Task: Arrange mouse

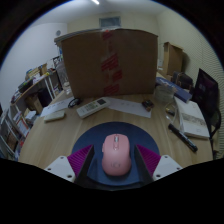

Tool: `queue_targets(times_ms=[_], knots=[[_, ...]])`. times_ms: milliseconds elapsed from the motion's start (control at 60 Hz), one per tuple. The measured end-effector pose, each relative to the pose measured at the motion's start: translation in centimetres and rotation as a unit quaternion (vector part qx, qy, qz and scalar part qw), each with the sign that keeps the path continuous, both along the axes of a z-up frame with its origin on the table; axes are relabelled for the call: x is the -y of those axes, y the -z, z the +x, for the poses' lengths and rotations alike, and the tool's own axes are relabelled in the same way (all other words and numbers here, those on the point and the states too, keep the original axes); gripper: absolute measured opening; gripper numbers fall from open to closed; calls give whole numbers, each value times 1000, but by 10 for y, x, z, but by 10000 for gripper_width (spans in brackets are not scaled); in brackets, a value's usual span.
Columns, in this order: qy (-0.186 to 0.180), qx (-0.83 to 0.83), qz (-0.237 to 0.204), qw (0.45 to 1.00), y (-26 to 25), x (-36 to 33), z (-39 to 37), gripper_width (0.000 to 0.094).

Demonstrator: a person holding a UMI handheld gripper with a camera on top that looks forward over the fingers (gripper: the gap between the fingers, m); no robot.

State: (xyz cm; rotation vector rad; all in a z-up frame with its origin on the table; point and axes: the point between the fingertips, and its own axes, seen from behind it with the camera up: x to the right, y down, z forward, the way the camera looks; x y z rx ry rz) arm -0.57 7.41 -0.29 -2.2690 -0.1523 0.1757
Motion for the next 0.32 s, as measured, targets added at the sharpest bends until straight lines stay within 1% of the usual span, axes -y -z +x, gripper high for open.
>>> queue_targets(times_ms=[67, 167, 317], knots=[[5, 4, 4, 1000, -17, 19, 6, 839], [9, -8, 5, 1000, -45, 58, 13, 838], [30, -15, 3, 999, -86, 140, 33, 836]])
